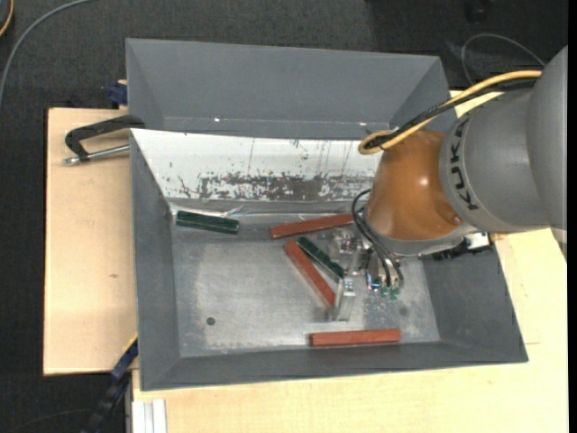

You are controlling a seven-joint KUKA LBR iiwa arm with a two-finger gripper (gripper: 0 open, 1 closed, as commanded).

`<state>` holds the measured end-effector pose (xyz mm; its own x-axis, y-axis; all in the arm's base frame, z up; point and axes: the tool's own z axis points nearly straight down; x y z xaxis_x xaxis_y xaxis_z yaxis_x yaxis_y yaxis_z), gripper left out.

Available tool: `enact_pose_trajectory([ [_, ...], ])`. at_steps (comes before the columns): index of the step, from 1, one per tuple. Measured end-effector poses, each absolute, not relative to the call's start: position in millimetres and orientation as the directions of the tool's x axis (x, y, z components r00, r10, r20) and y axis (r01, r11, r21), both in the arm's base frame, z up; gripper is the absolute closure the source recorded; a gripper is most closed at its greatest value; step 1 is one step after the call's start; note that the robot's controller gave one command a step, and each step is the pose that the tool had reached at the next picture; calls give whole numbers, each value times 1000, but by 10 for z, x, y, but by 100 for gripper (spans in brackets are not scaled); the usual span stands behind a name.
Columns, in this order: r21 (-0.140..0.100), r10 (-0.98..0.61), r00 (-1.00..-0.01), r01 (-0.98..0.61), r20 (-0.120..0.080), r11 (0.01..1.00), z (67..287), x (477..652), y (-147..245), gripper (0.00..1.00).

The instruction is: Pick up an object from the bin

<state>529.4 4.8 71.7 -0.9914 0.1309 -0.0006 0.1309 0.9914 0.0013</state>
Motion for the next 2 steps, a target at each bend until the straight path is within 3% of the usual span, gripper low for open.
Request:
enact_pose_trajectory([
  [1,1,325,-946,325,-1,946,711,5133,346,0],
  [2,6,325,-946,325,-10,946,744,5161,354,100],
])
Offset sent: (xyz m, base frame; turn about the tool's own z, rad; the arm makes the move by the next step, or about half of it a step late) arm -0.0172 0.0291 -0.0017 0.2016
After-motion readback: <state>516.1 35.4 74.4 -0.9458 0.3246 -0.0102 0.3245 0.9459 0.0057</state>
